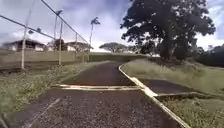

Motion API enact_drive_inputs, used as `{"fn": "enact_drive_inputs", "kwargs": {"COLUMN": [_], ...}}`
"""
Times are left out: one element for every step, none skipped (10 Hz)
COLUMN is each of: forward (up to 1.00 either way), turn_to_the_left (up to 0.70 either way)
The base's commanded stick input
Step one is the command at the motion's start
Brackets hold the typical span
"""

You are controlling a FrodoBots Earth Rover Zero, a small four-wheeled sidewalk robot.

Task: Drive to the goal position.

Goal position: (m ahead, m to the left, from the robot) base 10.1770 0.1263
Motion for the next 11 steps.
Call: {"fn": "enact_drive_inputs", "kwargs": {"forward": [0.5, 0.5, 0.5, 0.5, 0.5, 0.5, 0.5, 0.5, 0.5, 0.5, 0.5], "turn_to_the_left": [0.5, 0.5, 0.5, 0.5, 0.5, 0.5, 0.5, 0.5, 0.31, 0.0, 0.0]}}
